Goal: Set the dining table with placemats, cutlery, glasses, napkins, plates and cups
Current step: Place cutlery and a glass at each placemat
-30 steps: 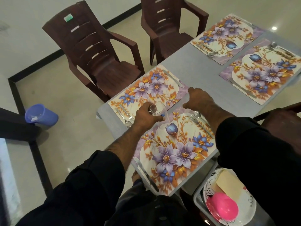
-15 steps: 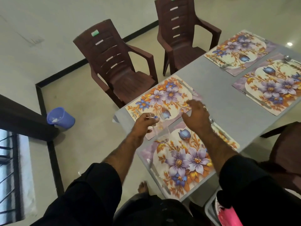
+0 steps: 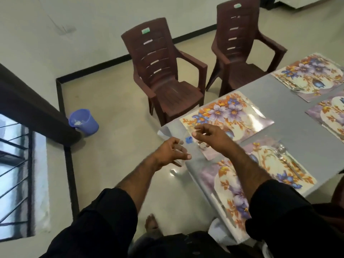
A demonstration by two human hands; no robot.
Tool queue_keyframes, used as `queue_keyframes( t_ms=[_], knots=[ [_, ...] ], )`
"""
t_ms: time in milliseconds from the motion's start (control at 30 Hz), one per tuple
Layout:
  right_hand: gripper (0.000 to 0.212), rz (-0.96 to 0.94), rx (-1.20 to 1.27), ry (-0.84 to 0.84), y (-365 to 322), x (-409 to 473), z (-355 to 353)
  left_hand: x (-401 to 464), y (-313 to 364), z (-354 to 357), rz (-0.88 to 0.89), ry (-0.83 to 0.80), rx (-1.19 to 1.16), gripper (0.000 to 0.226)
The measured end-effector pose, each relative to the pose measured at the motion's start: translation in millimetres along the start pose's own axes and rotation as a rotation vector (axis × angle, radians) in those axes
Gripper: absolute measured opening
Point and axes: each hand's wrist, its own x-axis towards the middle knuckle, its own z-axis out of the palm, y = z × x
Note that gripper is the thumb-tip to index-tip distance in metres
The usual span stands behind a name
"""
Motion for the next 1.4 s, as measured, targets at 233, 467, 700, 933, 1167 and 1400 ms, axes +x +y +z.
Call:
queue_keyframes(
  t_ms=[233,467,700,933,1167,1400],
  knots=[
    [0.057,0.057,-0.084,-0.154,-59.7,49.6,95.7,-34.4,-4.2,-131.9,0.093,-0.005,0.129,0.074],
    [0.041,0.130,-0.169,0.103,-83.9,97.7,111.1,8.3,12.2,-193.0,0.176,0.322,0.196,0.055],
    [0.052,0.227,-0.104,0.372,-48.7,149.0,55.3,108.0,34.2,-182.1,0.173,0.230,0.335,0.047],
    [0.067,0.351,-0.093,0.538,-22.9,157.8,-26.3,207.0,97.2,-130.9,0.189,0.011,0.423,0.045],
    [0.053,0.624,-0.060,0.823,21.1,107.1,-57.6,287.6,136.8,-35.9,0.292,-0.333,0.614,0.043],
    [0.062,0.965,-0.112,1.002,26.7,56.7,-9.6,311.8,146.2,18.4,0.315,-0.751,0.809,0.047]
  ],
)
